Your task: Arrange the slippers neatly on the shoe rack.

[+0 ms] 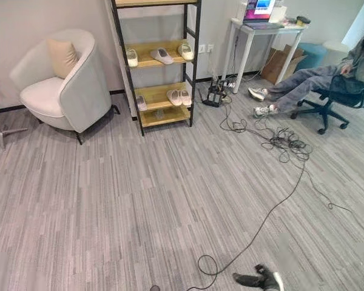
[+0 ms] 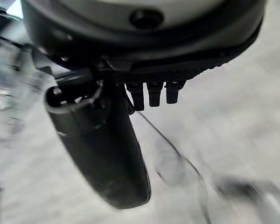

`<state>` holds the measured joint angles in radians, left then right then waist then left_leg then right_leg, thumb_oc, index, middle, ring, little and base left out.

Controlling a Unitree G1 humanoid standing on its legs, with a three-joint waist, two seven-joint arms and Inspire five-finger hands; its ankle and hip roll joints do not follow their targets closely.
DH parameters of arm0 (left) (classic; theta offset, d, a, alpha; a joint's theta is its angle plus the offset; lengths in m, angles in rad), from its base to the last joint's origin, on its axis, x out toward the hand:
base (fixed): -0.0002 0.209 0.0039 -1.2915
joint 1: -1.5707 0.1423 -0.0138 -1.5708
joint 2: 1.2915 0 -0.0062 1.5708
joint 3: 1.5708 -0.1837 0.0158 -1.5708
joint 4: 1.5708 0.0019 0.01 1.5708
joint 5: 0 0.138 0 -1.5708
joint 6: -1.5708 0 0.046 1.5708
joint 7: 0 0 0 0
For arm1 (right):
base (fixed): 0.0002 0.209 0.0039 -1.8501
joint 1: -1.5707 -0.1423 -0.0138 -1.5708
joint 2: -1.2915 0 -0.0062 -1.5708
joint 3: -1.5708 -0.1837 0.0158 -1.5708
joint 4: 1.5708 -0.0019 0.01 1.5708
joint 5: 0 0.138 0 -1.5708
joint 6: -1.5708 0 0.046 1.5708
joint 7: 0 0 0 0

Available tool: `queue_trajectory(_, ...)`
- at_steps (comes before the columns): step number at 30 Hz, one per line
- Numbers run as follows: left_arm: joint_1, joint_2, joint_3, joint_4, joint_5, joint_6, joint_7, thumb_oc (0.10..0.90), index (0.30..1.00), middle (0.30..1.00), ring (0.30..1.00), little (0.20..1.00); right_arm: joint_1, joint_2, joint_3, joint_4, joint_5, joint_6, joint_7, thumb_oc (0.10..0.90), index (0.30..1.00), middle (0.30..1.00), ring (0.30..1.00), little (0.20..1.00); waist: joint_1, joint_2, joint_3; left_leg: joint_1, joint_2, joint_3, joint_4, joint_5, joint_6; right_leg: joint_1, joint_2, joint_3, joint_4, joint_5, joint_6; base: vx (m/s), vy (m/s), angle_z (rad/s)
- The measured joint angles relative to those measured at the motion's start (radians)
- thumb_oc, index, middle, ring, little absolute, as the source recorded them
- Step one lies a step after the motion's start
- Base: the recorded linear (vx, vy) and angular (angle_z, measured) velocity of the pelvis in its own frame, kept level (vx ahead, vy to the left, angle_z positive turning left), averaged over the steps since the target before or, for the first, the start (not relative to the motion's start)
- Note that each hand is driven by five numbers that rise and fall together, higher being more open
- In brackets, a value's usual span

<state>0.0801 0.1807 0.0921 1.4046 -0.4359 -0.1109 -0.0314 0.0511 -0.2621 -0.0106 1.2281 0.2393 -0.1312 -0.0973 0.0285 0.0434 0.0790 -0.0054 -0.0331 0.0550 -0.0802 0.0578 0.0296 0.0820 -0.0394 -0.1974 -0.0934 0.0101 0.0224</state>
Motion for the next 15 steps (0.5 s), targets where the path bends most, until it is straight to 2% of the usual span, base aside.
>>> queue_trajectory(3, 0.017, -0.005, -0.043, -0.003, 0.029, -0.003, 0.011, 0.8, 0.9, 0.9, 0.9, 0.9, 0.038, 0.001, 0.008, 0.003, 0.0, 0.006, -0.003, 0.8, 0.9, 0.9, 0.9, 0.9, -0.005, 0.012, 0.001, -0.001, 0.003, -0.006, 0.0, 0.006, 0.004, 0.001, 0.003, -0.005, 0.007, -0.003, 0.0, 0.03, -0.08, 0.06)
queue_trajectory(6, 0.015, 0.002, -0.077, -0.007, 0.059, -0.003, 0.023, 0.8, 0.9, 0.9, 0.9, 0.9, 0.045, -0.01, 0.011, -0.001, 0.0, 0.005, -0.022, 0.8, 0.9, 0.9, 0.9, 0.9, -0.023, -0.002, 0.009, -0.005, 0.012, -0.007, 0.0, 0.006, -0.004, -0.003, 0.012, -0.005, 0.003, -0.009, -0.003, 0.04, -0.16, 0.0)
queue_trajectory(10, -0.008, 0.016, -0.15, -0.06, 0.087, -0.007, 0.018, 0.8, 0.9, 0.9, 0.9, 0.9, 0.033, -0.023, 0.057, -0.011, -0.002, 0.002, -0.031, 0.8, 0.9, 0.9, 0.9, 0.9, -0.025, -0.019, 0.03, -0.039, 0.031, -0.006, 0.028, -0.009, -0.033, -0.032, 0.029, -0.003, 0.018, -0.02, -0.02, 0.03, -0.149, -0.02)
queue_trajectory(12, -0.033, 0.04, -0.173, -0.09, 0.09, -0.007, 0.016, 0.8, 0.9, 0.9, 0.9, 0.9, 0.018, -0.019, 0.079, -0.021, -0.004, 0.001, -0.03, 0.8, 0.9, 0.9, 0.9, 0.9, -0.023, -0.03, 0.072, -0.084, 0.05, -0.006, 0.091, -0.031, -0.062, -0.064, 0.041, -0.003, 0.062, -0.037, -0.043, 0.07, -0.2, 0.02)
queue_trajectory(14, -0.065, 0.039, -0.176, -0.092, 0.09, -0.006, 0.019, 0.8, 0.9, 0.9, 0.9, 0.9, 0.019, -0.02, 0.08, -0.027, -0.004, 0.003, -0.031, 0.8, 0.9, 0.9, 0.9, 0.9, -0.02, -0.029, 0.096, -0.122, 0.06, -0.009, 0.151, -0.036, -0.088, -0.072, 0.06, -0.009, 0.073, -0.043, -0.058, 0.1, -0.168, 0.22)
queue_trajectory(15, -0.075, 0.043, -0.18, -0.096, 0.09, -0.005, 0.02, 0.8, 0.9, 0.9, 0.9, 0.9, 0.017, -0.019, 0.082, -0.027, -0.004, 0.005, -0.032, 0.8, 0.9, 0.9, 0.9, 0.9, -0.022, -0.035, 0.105, -0.146, 0.06, -0.001, 0.187, -0.03, -0.098, -0.073, 0.052, -0.014, 0.073, -0.051, -0.072, 0.15, -0.165, 0.43)
